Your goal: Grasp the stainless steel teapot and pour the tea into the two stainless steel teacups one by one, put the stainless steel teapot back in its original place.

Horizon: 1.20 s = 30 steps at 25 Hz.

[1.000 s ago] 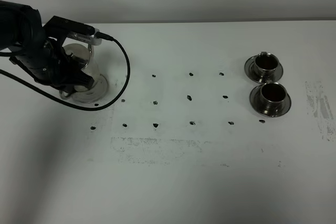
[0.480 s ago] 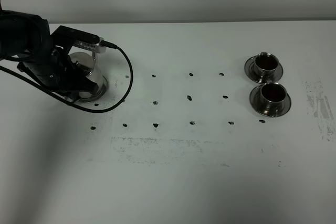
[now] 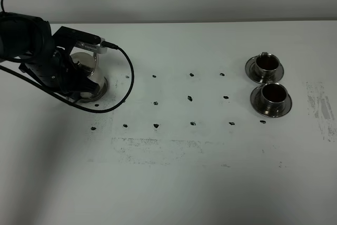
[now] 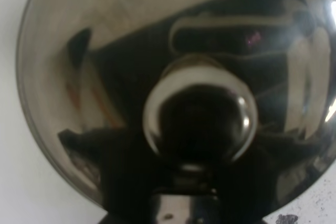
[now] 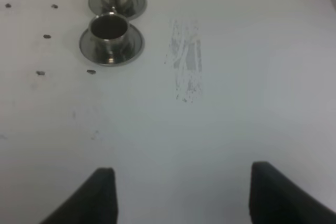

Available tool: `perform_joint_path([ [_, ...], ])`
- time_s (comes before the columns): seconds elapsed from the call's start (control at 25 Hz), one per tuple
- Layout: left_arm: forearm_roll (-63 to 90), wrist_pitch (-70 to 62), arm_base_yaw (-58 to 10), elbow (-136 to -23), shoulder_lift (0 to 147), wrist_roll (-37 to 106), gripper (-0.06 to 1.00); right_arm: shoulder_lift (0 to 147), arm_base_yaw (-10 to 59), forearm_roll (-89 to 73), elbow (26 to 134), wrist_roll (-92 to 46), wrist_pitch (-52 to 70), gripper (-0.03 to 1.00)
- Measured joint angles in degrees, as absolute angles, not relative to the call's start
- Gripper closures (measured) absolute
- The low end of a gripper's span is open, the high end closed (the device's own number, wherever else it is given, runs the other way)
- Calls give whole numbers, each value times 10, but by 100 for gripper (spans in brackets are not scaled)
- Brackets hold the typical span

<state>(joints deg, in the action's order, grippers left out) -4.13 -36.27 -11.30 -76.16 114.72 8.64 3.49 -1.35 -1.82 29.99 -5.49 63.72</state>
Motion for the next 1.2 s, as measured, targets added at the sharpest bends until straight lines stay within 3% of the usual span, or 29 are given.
perform_joint_path([
  [1.08, -41, -356, -108, -762, 1157, 91, 77, 35, -13, -18, 300, -55, 637, 44],
  [1.2, -41, -354, -108, -762, 1157, 91, 66, 35, -13, -18, 300, -55, 637, 44],
])
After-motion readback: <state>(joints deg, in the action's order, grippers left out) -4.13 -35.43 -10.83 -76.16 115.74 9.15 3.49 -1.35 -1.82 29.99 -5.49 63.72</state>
